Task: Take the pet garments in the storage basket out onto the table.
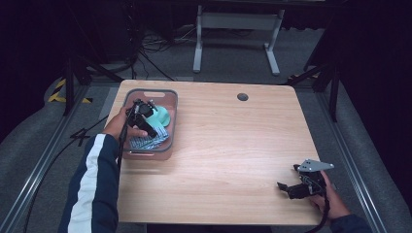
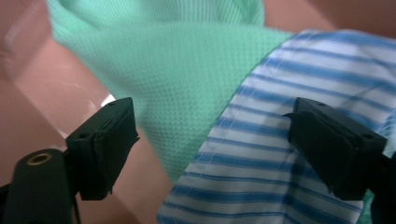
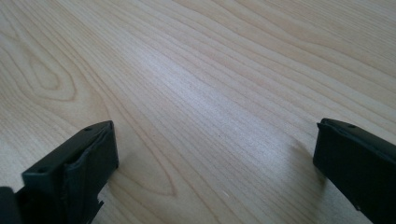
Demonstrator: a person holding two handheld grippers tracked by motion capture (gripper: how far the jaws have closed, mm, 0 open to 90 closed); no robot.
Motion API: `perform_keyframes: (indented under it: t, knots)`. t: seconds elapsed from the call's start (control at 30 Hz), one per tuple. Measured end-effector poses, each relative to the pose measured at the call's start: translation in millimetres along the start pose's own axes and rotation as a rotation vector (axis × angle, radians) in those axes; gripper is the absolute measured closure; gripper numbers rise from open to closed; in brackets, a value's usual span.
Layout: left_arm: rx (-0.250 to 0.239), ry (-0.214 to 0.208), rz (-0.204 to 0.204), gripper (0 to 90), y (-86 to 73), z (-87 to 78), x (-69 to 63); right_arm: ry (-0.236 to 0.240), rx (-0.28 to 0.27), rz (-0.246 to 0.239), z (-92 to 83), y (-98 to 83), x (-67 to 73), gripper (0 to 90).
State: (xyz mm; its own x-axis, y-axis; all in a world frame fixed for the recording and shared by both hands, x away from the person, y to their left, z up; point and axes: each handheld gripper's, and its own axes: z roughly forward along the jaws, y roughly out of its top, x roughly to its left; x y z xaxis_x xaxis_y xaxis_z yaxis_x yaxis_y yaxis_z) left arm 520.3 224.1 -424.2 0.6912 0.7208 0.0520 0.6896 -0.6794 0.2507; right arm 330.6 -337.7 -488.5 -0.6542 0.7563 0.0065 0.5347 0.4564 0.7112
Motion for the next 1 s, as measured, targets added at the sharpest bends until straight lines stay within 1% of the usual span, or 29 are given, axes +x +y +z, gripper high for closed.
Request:
perform_keyframes:
  t: [0.07, 0.13, 0.17, 0.2, 0.23, 0.27, 0.3, 0.33, 0.37, 0.4, 0.47, 0.5, 0.57, 0.6, 0.63, 0.67, 0.7, 0.73, 0.77, 0.8, 0.83, 0.87, 0.9, 0.93, 0.97, 1.0]
  knots:
    - [0.019, -0.003, -0.004, 15.2, 2.8, 2.1, -0.7, -0.002, 0.000, 0.002, 0.0, 0.0, 0.1, 0.4]
    - [0.027, -0.002, -0.003, 15.2, 3.7, 3.0, -1.1, -0.001, 0.000, 0.001, 0.0, 0.0, 0.1, 0.4]
    - [0.037, -0.016, -0.010, 15.2, 4.6, 4.8, -2.0, -0.002, 0.000, 0.001, 0.0, 0.0, 0.1, 0.4]
    - [0.041, -0.013, -0.008, 15.1, 5.3, 6.5, -2.3, -0.002, 0.000, 0.001, 0.0, 0.0, 0.1, 0.4]
    - [0.045, -0.044, -0.016, 15.1, 6.6, 9.1, -3.4, -0.002, 0.000, 0.001, 0.0, 0.0, 0.1, 0.4]
    - [0.045, -0.044, -0.016, 15.1, 6.6, 9.1, -3.4, -0.002, 0.000, 0.001, 0.0, 0.0, 0.1, 0.4]
    - [0.068, -0.071, -0.020, 15.0, 8.6, 13.8, -6.8, -0.001, 0.000, 0.001, 0.0, 0.0, 0.1, 0.4]
    - [0.079, -0.067, -0.014, 14.9, 9.7, 15.5, -7.2, -0.001, 0.000, 0.001, 0.0, 0.0, 0.1, 0.4]
    - [0.079, -0.067, -0.014, 14.6, 9.7, 15.5, -7.2, -0.001, 0.000, 0.001, 0.0, 0.0, 0.1, 0.4]
    - [0.093, -0.077, -0.020, 14.6, 11.5, 16.9, -7.7, -0.001, 0.000, 0.001, 0.0, 0.0, 0.1, 0.4]
    - [0.091, -0.078, -0.017, 15.4, 11.6, 17.2, -7.3, -0.001, 0.000, 0.001, 0.0, 0.0, 0.1, 0.4]
    - [0.089, -0.093, -0.033, 15.4, 11.2, 17.6, -6.9, -0.001, 0.000, 0.001, 0.0, 0.0, 0.1, 0.4]
    - [0.083, -0.104, -0.037, 17.3, 9.9, 17.2, -6.3, -0.001, 0.000, 0.001, 0.0, 0.0, 0.1, 0.4]
    - [0.073, -0.110, -0.034, 20.4, 9.5, 16.6, -6.9, -0.001, 0.000, 0.001, 0.0, 0.0, 0.1, 0.3]
    - [0.070, -0.119, -0.031, 25.3, 9.4, 14.8, -7.9, -0.001, 0.000, 0.001, 0.0, 0.0, 0.1, 0.4]
    - [0.058, -0.122, -0.019, 31.9, 9.6, 13.5, -8.2, -0.001, 0.000, 0.001, 0.0, 0.0, 0.1, 0.3]
    - [0.052, -0.125, -0.023, 39.5, 9.7, 12.1, -9.1, -0.001, 0.000, 0.001, 0.0, 0.0, 0.1, 0.4]
    - [0.047, -0.127, -0.015, 46.2, 9.7, 11.3, -9.4, -0.001, 0.000, 0.001, 0.0, 0.0, 0.1, 0.4]
    - [0.047, -0.120, -0.005, 51.0, 9.6, 10.3, -10.0, -0.002, 0.000, 0.001, 0.0, 0.0, 0.1, 0.4]
    - [0.040, -0.133, -0.011, 54.7, 9.0, 10.1, -10.3, -0.001, 0.000, 0.001, -0.1, 0.0, 0.1, 0.4]
    - [0.034, -0.134, -0.011, 58.9, 8.3, 9.7, -10.0, -0.002, 0.000, 0.001, 0.0, 0.0, 0.1, 0.4]
    - [0.029, -0.129, -0.015, 61.6, 7.5, 9.0, -10.2, -0.003, 0.000, 0.001, -0.1, -0.1, 0.2, 0.5]
    - [0.027, -0.118, -0.009, 64.2, 7.4, 8.2, -10.3, -0.005, 0.000, 0.003, -0.2, -0.2, 0.4, 0.4]
    - [0.020, -0.098, -0.004, 65.7, 7.1, 6.9, -12.7, -0.005, 0.001, 0.005, -0.3, -0.2, 0.6, 0.5]
    - [0.003, -0.071, 0.012, 67.7, 7.1, 5.0, -13.9, -0.005, 0.002, 0.005, -0.4, -0.2, 0.7, 0.4]
    - [-0.019, -0.052, 0.009, 69.5, 6.4, 3.6, -15.5, -0.006, 0.001, 0.005, -0.4, -0.2, 0.7, 0.4]
